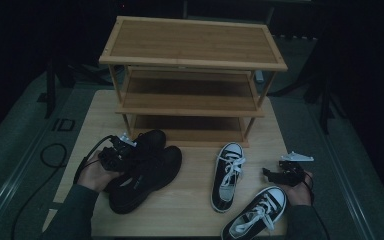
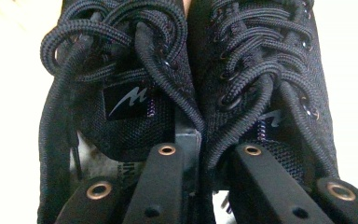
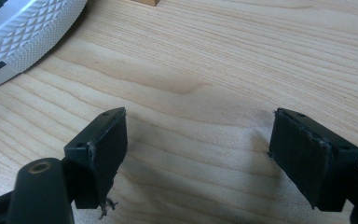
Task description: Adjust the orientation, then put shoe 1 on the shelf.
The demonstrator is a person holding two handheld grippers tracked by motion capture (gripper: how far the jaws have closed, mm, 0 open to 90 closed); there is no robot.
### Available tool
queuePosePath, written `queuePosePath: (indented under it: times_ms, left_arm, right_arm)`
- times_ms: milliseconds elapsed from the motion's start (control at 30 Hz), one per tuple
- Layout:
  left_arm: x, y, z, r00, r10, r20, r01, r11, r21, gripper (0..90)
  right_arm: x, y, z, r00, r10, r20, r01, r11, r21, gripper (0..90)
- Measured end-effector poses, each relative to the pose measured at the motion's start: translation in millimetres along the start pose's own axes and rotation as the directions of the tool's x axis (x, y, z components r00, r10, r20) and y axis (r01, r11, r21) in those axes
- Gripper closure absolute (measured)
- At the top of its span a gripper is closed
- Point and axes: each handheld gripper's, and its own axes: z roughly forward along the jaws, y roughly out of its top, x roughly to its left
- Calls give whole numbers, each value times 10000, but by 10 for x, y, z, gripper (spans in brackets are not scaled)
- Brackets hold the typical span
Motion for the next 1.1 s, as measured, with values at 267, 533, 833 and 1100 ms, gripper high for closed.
queuePosePath:
  times_ms: [267,533,833,1100]
  left_arm:
    - [-23,27,-34,10000,-4,46,5,9997,-241,860]
    - [-30,76,-91,9998,-146,132,153,9987,-496,860]
    - [-31,195,-117,9992,-335,216,351,9965,-758,860]
    - [-61,301,-124,9993,-319,199,336,9954,-896,860]
  right_arm:
    - [-1,0,0,10000,5,-9,-5,10000,-3,189]
    - [0,0,0,10000,0,3,0,10000,0,189]
    - [2,0,1,10000,-23,20,23,10000,3,189]
    - [2,0,1,10000,-21,18,21,10000,3,189]
